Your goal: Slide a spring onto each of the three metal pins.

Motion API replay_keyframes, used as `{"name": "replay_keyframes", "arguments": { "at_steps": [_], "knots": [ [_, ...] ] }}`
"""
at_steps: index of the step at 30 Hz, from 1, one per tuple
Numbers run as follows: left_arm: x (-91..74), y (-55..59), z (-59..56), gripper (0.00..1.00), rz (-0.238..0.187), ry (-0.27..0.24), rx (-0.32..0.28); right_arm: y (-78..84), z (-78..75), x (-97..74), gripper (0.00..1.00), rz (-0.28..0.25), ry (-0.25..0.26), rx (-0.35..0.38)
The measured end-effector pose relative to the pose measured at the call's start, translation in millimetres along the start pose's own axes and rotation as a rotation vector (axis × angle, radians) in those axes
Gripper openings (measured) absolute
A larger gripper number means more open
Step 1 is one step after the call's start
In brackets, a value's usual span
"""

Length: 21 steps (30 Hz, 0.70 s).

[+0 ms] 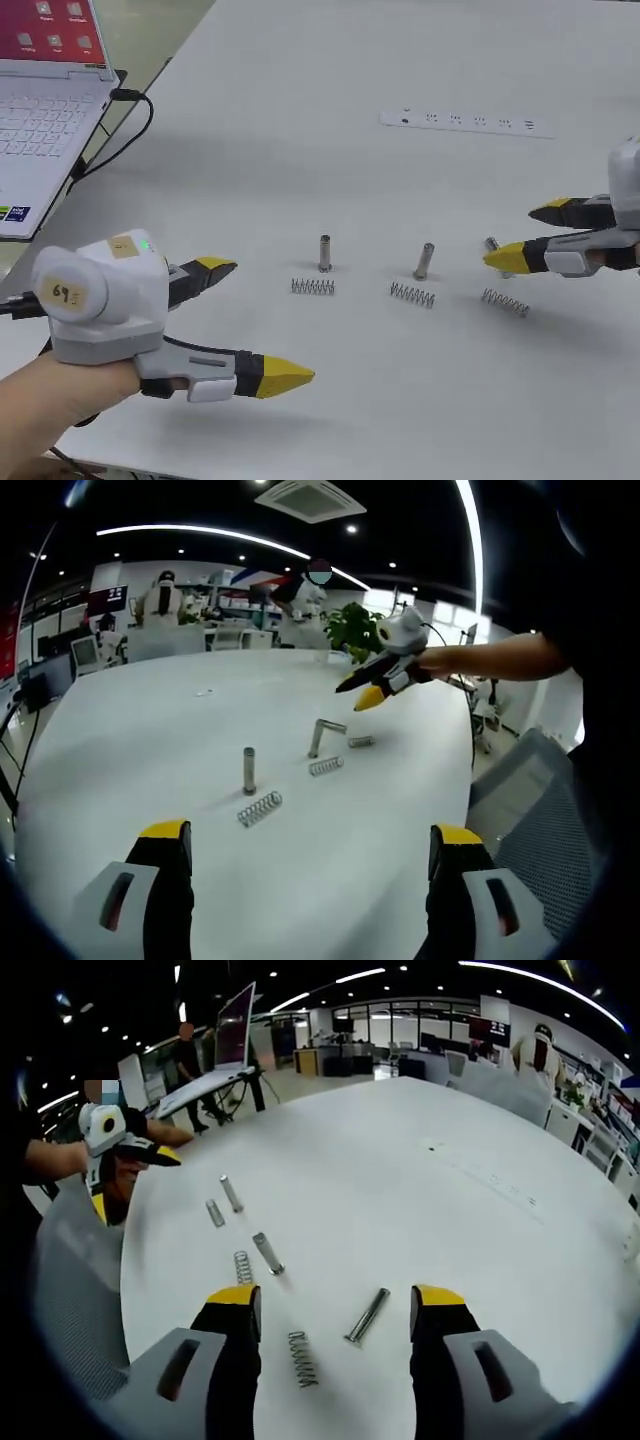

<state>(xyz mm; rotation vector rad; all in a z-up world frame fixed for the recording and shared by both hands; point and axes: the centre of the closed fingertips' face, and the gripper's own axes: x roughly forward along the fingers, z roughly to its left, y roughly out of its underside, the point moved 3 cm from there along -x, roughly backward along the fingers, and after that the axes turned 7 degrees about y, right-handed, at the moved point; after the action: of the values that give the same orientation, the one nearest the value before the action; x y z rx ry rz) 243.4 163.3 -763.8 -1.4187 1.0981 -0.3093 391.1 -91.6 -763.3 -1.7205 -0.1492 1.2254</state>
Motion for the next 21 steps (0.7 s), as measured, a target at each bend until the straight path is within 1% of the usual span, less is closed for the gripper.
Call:
{"name": "replay_keyframes", "arguments": {
  "at_steps": [3, 4, 6, 9, 13, 17, 19, 20, 21],
  "knots": [
    [-0.1, 0.4, 0.4, 0.96, 0.0, -0.003, 0.0, 2.5, -4.9, 5.1, 0.55, 0.034, 0.007, 0.027],
    [-0.4, 0.5, 0.1, 0.96, 0.0, -0.002, 0.0, 3.7, -7.1, 7.1, 0.52, 0.047, 0.006, 0.042],
    [-0.8, 0.7, -0.5, 0.95, -0.001, -0.001, -0.004, 5.0, -11.6, 9.8, 0.48, 0.058, 0.015, 0.07],
    [-1.3, 1.4, 0.8, 0.95, -0.001, -0.004, -0.004, 7.0, -16.2, 12.9, 0.45, 0.072, 0.023, 0.1],
    [-1.2, 2.0, 0.5, 0.95, -0.002, -0.003, -0.007, 9.8, -23.4, 18.7, 0.39, 0.1, 0.036, 0.131],
    [-1.0, 2.0, 0.2, 0.95, 0.001, 0.001, -0.007, 10.8, -27.6, 25.0, 0.33, 0.125, 0.045, 0.144],
    [-1.1, 2.0, 0.5, 0.95, 0.002, 0.002, -0.009, 12.2, -28.6, 27.2, 0.32, 0.144, 0.054, 0.153],
    [-1.3, 2.0, 1.0, 0.95, 0.003, 0.002, -0.009, 11.7, -28.4, 29.5, 0.32, 0.145, 0.051, 0.149],
    [-1.6, 1.8, 1.7, 0.95, 0.003, 0.001, -0.008, 12.6, -28.4, 31.3, 0.31, 0.159, 0.053, 0.152]
  ]
}}
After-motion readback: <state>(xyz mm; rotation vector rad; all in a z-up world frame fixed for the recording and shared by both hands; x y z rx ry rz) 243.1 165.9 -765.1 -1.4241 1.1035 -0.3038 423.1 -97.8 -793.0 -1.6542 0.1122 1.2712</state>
